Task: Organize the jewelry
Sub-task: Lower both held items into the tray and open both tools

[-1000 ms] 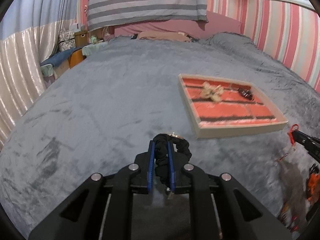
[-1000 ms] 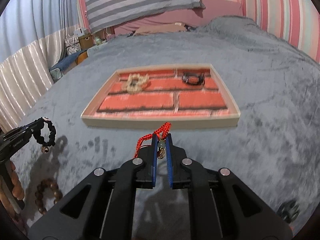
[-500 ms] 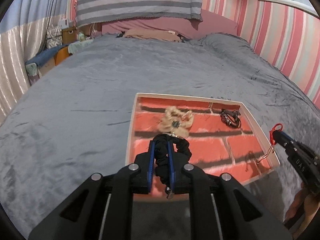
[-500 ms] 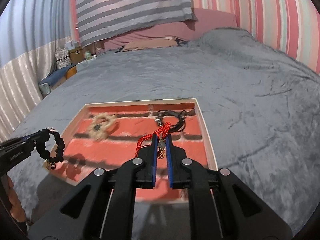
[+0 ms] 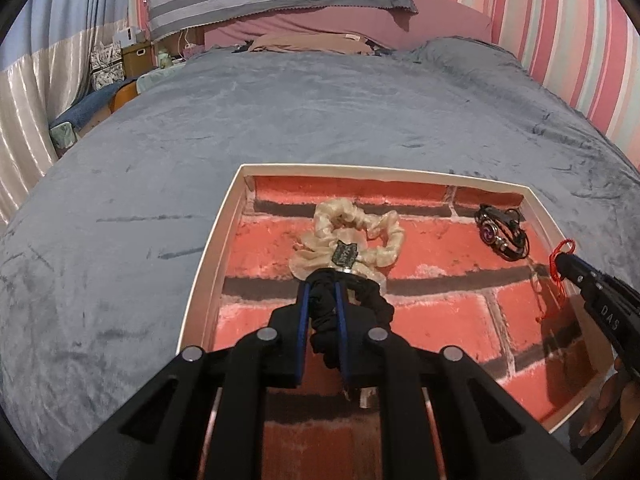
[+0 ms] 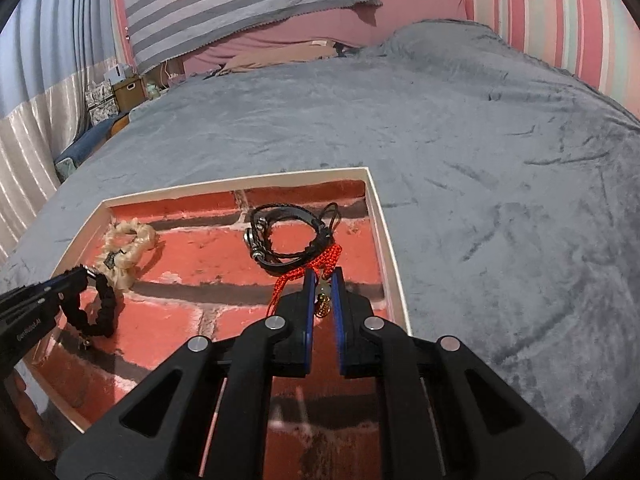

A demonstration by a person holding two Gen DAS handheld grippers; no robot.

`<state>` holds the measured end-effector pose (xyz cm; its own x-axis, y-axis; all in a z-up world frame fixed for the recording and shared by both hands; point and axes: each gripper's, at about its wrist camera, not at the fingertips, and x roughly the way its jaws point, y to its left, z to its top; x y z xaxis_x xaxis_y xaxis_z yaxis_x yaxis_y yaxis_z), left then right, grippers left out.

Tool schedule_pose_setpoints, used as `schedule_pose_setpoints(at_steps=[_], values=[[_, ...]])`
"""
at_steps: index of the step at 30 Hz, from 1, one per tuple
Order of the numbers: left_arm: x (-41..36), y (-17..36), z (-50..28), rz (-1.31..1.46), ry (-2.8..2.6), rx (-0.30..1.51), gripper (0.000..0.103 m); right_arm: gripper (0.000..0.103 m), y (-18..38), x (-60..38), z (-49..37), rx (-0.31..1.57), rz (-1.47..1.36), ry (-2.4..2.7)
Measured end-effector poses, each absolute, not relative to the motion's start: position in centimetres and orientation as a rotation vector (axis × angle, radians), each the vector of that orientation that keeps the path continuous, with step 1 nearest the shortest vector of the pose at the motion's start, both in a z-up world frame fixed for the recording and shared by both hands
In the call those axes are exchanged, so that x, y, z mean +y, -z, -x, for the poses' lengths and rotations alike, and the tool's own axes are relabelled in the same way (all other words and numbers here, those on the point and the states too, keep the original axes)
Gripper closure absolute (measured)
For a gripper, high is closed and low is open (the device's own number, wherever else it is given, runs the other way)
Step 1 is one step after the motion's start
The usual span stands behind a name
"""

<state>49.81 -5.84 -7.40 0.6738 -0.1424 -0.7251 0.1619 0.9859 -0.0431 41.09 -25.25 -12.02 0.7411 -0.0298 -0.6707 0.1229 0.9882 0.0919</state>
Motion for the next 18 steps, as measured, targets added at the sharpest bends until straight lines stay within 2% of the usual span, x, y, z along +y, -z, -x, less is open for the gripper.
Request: schedule_pose_setpoints(at_steps=[14,15,17,18], values=[[-6.7,8.5,-51.1,-0.068,0.139,0.858,0.088,0.093,12.9,-24.9,-42.3,0.811,-0.104,0.1],[-6.7,8.6,-51.2,-0.066,0.141,0.867,0.086,0.092,12.9,-24.9,-42.3,0.816,-0.1,0.1],[-6.5,8.8,-51.1,-0.062,0.141,0.878,0.078,0.084,13.0,-24.8,-42.3,0.826,-0.097,0.096],[-6.4,8.8,-51.1,-0.064,0.14,0.877,0.071,0.081,13.0,-24.8,-42.4,0.829,-0.096,0.097]])
